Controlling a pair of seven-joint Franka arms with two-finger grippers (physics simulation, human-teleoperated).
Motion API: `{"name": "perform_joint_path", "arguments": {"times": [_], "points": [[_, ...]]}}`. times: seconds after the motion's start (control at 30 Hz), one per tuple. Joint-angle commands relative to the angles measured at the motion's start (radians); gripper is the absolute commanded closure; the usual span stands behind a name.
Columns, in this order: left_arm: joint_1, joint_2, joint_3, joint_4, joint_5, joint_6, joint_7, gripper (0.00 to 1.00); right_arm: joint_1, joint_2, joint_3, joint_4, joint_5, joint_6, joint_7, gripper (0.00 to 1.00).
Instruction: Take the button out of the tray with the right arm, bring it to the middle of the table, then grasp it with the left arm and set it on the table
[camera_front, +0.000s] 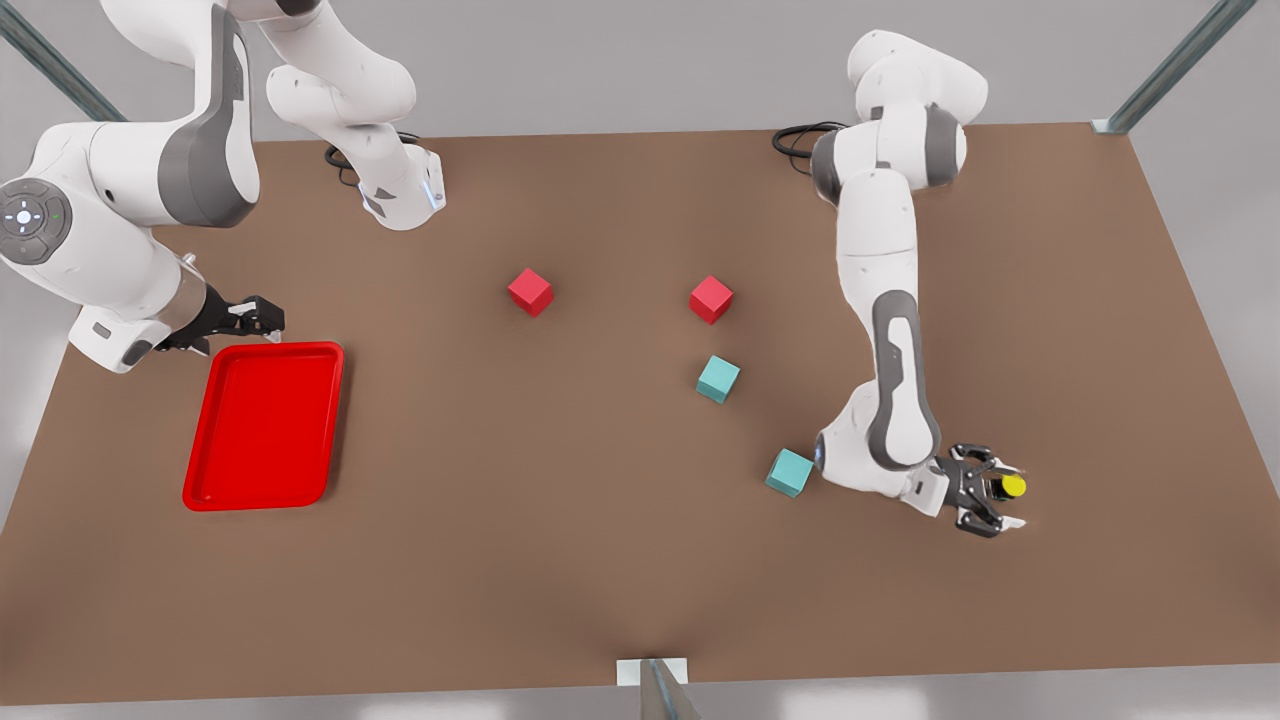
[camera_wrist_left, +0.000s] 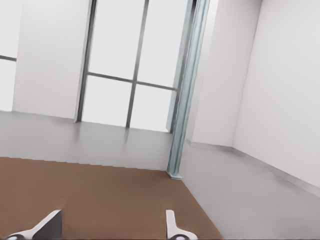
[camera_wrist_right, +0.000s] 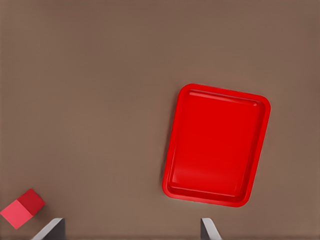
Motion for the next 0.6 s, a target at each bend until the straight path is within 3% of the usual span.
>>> {"name": "perform_joint_path", "arguments": {"times": [0.0, 0.03, 0.07, 0.13, 0.17, 0.2, 0.23, 0.3, 0.4, 0.57], "points": [[-0.019, -0.198, -0.037, -0.007, -0.762, -0.091, 1.994, 0.00, 0.000, 0.000, 0.000, 0.001, 0.001, -0.001, -0.001, 0.00], [-0.020, -0.231, -0.007, 0.045, -1.178, -0.347, 2.337, 0.00, -0.002, 0.000, 0.000, 0.002, 0.001, -0.001, -0.001, 0.00], [-0.019, -0.231, -0.004, 0.114, -1.329, -0.462, 2.334, 0.00, -0.013, -0.003, 0.000, 0.025, -0.001, -0.001, -0.003, 0.00], [0.000, -0.291, 0.069, 0.424, -1.344, -0.809, 2.337, 0.00, -0.022, -0.006, -0.008, 0.079, -0.007, -0.004, -0.017, 0.00], [-0.004, -0.404, 0.059, 0.430, -1.230, -0.837, 2.340, 0.00, -0.056, -0.008, -0.006, 0.080, 0.005, -0.016, -0.014, 0.00], [0.107, -0.568, -0.176, 0.409, -1.032, -0.832, 2.341, 0.00, -0.063, -0.011, -0.006, 0.099, 0.019, -0.025, -0.012, 0.00], [0.262, -0.711, -0.388, 0.280, -0.920, -0.751, 2.348, 0.00, -0.065, -0.012, -0.008, 0.100, 0.021, -0.028, -0.014, 0.00], [0.444, -0.892, -0.566, 0.002, -0.854, -0.545, 2.384, 0.00, -0.069, -0.012, -0.006, 0.113, 0.014, -0.027, -0.018, 0.00], [0.440, -0.808, -0.565, 0.005, -0.847, -0.542, 2.378, 0.00, -0.068, -0.012, -0.003, 0.116, 0.013, -0.031, -0.018, 0.00], [0.438, -0.797, -0.567, 0.007, -0.854, -0.544, 2.378, 0.00, -0.062, -0.008, -0.002, 0.149, 0.017, -0.051, -0.007, 0.00]]}}
